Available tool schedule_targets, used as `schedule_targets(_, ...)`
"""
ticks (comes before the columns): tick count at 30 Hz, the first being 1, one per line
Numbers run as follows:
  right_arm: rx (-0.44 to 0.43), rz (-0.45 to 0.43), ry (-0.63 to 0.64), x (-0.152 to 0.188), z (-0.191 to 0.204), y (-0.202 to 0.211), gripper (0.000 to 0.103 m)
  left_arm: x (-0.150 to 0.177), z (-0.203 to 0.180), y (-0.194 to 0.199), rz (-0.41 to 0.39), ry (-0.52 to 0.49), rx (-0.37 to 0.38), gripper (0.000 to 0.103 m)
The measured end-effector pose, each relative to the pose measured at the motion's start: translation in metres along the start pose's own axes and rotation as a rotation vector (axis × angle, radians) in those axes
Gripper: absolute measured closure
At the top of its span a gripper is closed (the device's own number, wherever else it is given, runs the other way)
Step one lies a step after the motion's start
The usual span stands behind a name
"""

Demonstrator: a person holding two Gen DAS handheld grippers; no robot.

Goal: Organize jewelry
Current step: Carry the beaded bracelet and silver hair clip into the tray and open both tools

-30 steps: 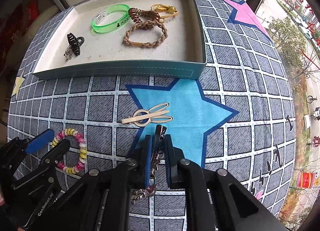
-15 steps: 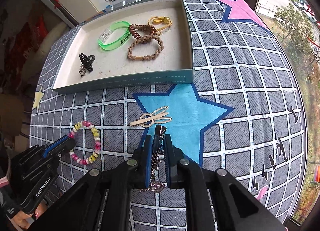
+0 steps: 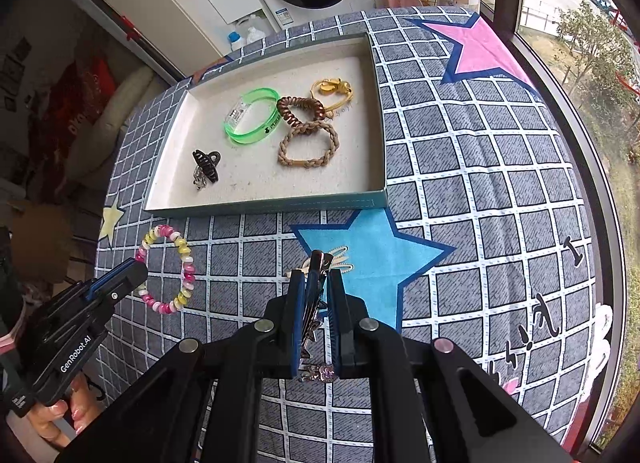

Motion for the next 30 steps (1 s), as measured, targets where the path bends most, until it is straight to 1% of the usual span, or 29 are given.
schedule_targets(9, -0.029, -0.031, 0.015, -0.032, 0.008, 0.013, 0.091, -0.027, 0.004, 0.007, -0.038, 0.021, -0.012, 0.082)
schedule_targets(19, -0.041, -0.045, 0.041, -0.067, 0.014, 0.013, 0.091, -0.062, 0.017, 0.005, -0.069, 0.067, -0.023, 0.082)
schedule_targets(25, -0.044, -0.047, 0.053, -0.089, 0.017, 0.009, 0.091, -0.088, 0.025, 0.000, -0.088, 0.087, -0.038, 0.082)
schedule_targets(30, -0.047, -0.052, 0.059, -0.108, 0.019, 0.005, 0.091, -0.108, 0.036, -0.014, -0.087, 0.117, -0.058, 0.082)
Point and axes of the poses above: each gripper's, at about its wrist camera, not at the fingertips, and y roughly against the way its jaws point, z to its left, x to its underside, the point moved 8 cm from there along -y, roughly the way its jaws point, and after that the axes turned 11 degrees about z, right-handed, at the moved point
